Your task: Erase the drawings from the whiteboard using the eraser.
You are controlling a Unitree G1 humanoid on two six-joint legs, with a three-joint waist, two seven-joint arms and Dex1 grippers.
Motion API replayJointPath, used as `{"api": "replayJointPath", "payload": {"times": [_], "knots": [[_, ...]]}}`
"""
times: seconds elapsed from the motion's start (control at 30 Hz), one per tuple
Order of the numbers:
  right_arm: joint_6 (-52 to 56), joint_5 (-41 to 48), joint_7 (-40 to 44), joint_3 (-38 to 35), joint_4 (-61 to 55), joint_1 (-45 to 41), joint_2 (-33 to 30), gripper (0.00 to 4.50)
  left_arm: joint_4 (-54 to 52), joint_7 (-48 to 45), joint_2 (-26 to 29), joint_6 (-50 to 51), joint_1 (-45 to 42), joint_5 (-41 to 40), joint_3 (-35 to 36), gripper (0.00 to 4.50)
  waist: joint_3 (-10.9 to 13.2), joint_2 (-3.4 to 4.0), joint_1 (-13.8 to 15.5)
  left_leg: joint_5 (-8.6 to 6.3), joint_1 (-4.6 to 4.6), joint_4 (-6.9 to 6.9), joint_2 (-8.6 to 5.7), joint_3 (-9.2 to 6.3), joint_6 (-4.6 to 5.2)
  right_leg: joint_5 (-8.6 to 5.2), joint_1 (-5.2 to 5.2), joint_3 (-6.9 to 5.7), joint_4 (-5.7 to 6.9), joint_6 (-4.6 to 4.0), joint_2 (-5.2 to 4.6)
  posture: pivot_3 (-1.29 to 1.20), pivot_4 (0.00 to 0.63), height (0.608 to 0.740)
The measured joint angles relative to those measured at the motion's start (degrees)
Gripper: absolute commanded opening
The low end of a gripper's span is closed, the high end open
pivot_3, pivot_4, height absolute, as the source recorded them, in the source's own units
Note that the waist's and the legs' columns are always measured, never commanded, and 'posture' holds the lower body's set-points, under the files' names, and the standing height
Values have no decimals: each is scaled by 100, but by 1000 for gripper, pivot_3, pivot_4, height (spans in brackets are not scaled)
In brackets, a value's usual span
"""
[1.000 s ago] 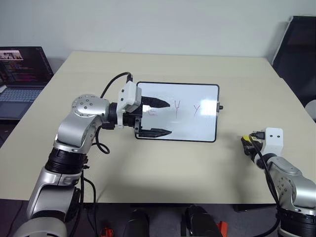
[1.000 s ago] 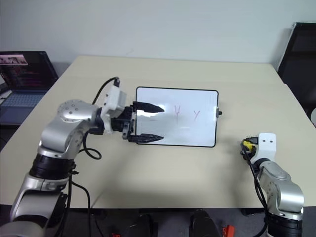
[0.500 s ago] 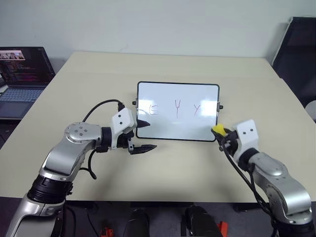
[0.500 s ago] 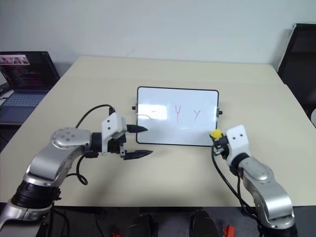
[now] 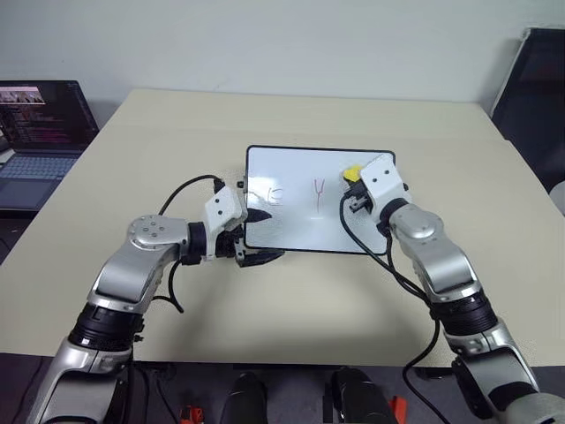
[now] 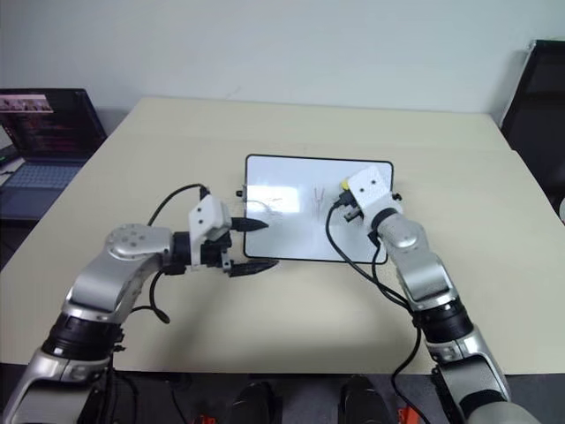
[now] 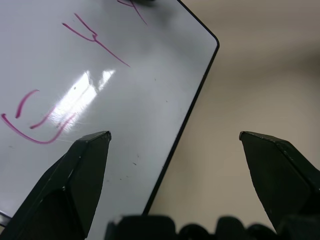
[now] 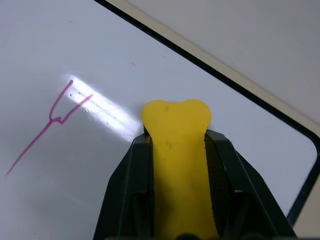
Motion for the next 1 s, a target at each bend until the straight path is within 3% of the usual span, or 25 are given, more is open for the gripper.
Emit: {"api": "replayJointPath", "payload": {"times": [0.47, 0.73, 1.0], "knots": [[378, -480, 750, 335, -628, 570, -479, 1014, 61, -16, -134, 105, -331, -1, -2, 4500, -4, -5, -4, 13, 19, 20, -1, -3, 16, 2, 20, 2, 9, -31, 1, 0, 150, 740], [201, -866, 410, 218, -229, 182, -339, 1013, -110, -140, -139, 423, -334, -47, -56, 4500, -3, -5, -5, 17, 16, 21, -2, -3, 21, 11, 18, 3, 6, -29, 2, 0, 150, 740], [785, -679, 1061, 154, -801, 595, -343, 1012, -248, -118, -137, 597, -334, -121, -55, 4500, -4, -6, -5, 17, 16, 20, -1, -5, 22, 11, 18, 3, 5, -29, 2, 0, 150, 740]]}}
